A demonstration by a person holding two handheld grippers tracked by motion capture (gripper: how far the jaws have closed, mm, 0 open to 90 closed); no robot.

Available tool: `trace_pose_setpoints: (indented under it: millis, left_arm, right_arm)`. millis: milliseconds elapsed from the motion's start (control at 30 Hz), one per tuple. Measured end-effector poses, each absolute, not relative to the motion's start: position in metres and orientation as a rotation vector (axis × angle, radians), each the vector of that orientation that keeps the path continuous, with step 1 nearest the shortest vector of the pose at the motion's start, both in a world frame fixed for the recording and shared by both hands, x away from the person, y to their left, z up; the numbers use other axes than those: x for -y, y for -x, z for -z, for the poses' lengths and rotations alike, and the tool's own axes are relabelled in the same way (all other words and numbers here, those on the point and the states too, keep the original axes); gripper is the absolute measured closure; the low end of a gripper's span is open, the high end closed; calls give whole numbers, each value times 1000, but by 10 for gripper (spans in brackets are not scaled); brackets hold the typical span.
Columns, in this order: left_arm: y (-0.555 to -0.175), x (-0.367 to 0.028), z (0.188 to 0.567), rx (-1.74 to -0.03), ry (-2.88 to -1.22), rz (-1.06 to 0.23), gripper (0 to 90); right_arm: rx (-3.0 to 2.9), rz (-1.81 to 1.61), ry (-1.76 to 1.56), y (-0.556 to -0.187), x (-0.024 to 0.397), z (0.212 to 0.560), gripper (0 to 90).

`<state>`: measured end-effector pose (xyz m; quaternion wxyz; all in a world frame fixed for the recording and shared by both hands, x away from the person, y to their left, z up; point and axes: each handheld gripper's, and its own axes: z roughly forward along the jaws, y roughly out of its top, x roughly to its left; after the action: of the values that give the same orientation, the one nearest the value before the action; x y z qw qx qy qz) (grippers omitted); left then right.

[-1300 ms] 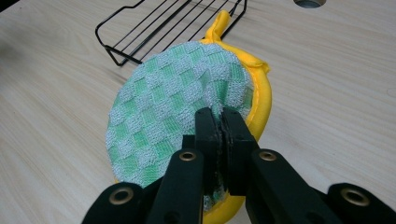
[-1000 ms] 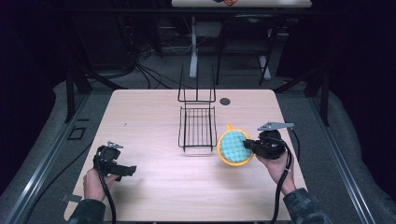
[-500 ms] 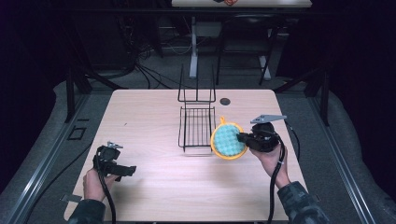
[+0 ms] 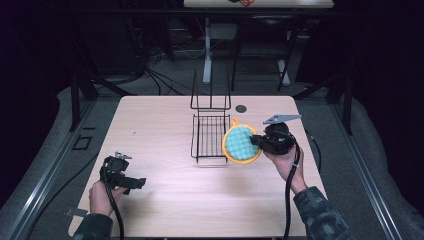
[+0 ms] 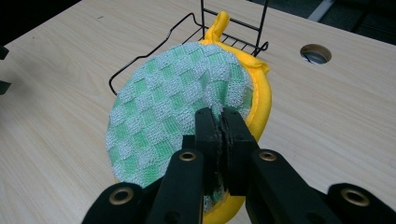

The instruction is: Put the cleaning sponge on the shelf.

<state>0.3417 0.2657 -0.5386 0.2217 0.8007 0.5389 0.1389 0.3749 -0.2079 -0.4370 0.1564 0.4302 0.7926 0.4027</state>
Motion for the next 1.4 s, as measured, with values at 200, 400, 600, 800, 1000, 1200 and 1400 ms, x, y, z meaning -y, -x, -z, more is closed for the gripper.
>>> trace_pose_setpoints:
  millis: [200, 400, 600, 800, 1000, 1200, 1400]
  left_arm:
    - [-342, -266, 539, -1485, -2215, -382, 0]
    - [-342, -265, 539, -1485, -2220, -382, 0]
    - [-342, -265, 540, -1485, -2221, -381, 0]
    - [-342, -265, 540, -1485, -2222, -382, 0]
    - [-342, -265, 540, -1484, -2224, -380, 0]
    - [-342, -266, 540, -1482, -2228, -380, 0]
    - [-341, -265, 540, -1485, -2225, -380, 0]
  right_arm:
    - [-2270, -1144, -1215, -382, 201, 433, 871]
    - [-2275, -1141, -1213, -386, 197, 431, 871]
    - [-2281, -1140, -1210, -392, 189, 430, 871]
    - [-2284, -1135, -1205, -399, 182, 430, 870]
    - [-2290, -1131, -1200, -402, 177, 430, 870]
    - [-2288, -1136, -1200, -406, 173, 430, 870]
    - [-2291, -1129, -1205, -409, 167, 434, 870]
